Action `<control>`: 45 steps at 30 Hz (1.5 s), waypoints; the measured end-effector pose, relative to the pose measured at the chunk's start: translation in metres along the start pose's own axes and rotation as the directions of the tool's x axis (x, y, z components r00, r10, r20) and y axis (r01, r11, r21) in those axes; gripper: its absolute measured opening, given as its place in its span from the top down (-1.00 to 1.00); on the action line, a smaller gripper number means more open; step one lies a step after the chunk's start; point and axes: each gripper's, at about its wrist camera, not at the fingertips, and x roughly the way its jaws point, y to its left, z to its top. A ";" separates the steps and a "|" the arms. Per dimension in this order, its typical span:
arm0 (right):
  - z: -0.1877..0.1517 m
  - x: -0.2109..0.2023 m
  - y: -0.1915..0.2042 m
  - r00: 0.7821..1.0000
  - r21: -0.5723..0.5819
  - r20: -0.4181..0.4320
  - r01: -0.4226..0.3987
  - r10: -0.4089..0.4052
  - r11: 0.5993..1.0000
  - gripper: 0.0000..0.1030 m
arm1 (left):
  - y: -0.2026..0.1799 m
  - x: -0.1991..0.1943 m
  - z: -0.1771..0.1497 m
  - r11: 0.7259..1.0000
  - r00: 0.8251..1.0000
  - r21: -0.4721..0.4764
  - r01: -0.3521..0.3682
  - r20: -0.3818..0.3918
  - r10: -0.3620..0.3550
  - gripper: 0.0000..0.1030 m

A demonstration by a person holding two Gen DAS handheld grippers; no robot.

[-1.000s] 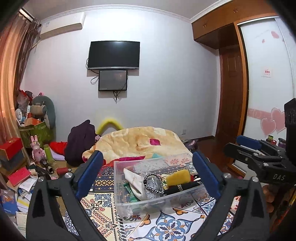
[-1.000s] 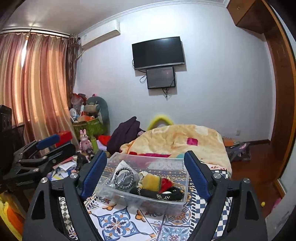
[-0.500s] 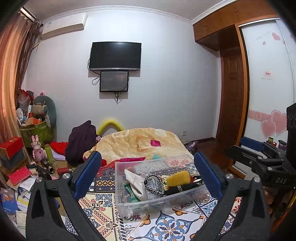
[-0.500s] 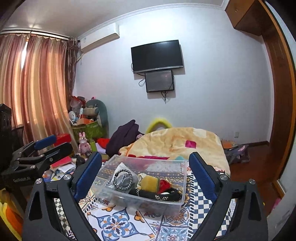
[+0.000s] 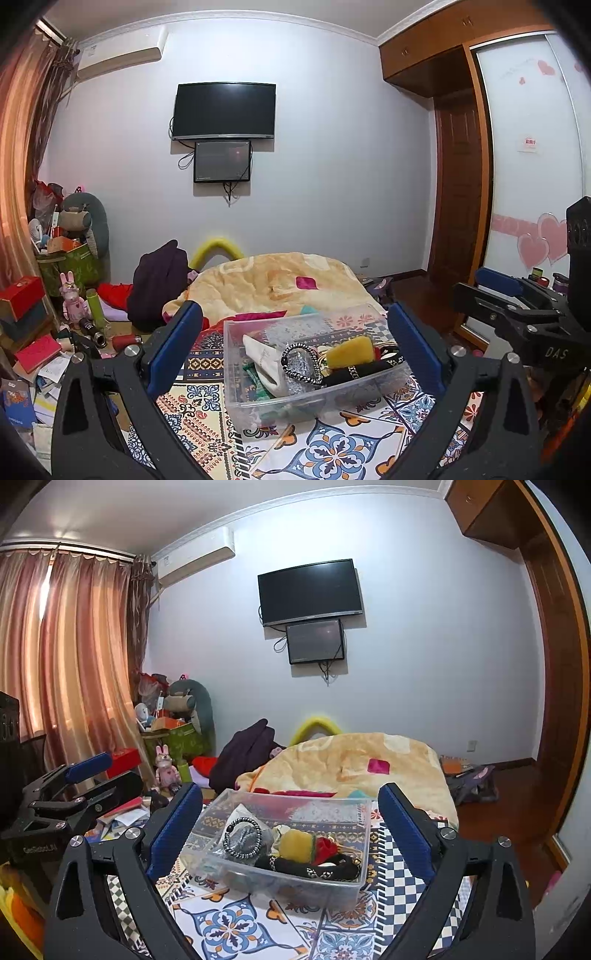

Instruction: Organize soft objects

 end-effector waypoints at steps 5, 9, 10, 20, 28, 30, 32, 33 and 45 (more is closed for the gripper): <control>0.001 -0.002 0.001 1.000 -0.002 0.005 0.002 -0.002 1.000 -0.86 | 0.001 -0.001 0.001 1.000 1.000 0.002 0.001 0.004 -0.001 -0.97; 0.002 -0.003 0.000 1.000 -0.002 0.011 0.003 -0.003 1.000 -0.86 | 0.001 -0.003 0.003 1.000 1.000 0.003 0.000 0.008 0.000 -0.97; 0.002 -0.003 0.000 1.000 -0.002 0.011 0.003 -0.003 1.000 -0.86 | 0.001 -0.003 0.003 1.000 1.000 0.003 0.000 0.007 0.000 -0.98; 0.002 -0.004 0.000 1.000 -0.001 0.012 0.003 -0.003 1.000 -0.87 | 0.000 -0.002 0.005 1.000 1.000 0.005 -0.010 0.007 0.010 -0.98; 0.004 -0.005 0.000 1.000 -0.001 0.013 0.003 -0.003 1.000 -0.87 | 0.002 -0.002 0.006 1.000 1.000 -0.003 -0.011 0.013 0.011 -1.00; 0.004 -0.004 0.000 1.000 -0.001 0.013 0.004 -0.004 1.000 -0.87 | 0.003 -0.002 0.006 1.000 1.000 -0.009 -0.013 0.017 0.014 -1.00; 0.004 -0.005 -0.001 1.000 -0.002 0.012 0.006 -0.006 1.000 -0.87 | 0.003 -0.003 0.006 1.000 1.000 -0.013 -0.012 0.016 0.012 -1.00; 0.004 -0.005 -0.001 1.000 -0.003 0.013 0.009 -0.009 1.000 -0.87 | 0.004 -0.002 0.006 1.000 1.000 -0.016 -0.012 0.015 0.012 -1.00; 0.005 -0.007 0.000 0.999 -0.004 0.023 0.025 -0.025 1.000 -1.00 | 0.001 -0.003 0.006 1.000 1.000 -0.011 -0.011 0.014 0.012 -1.00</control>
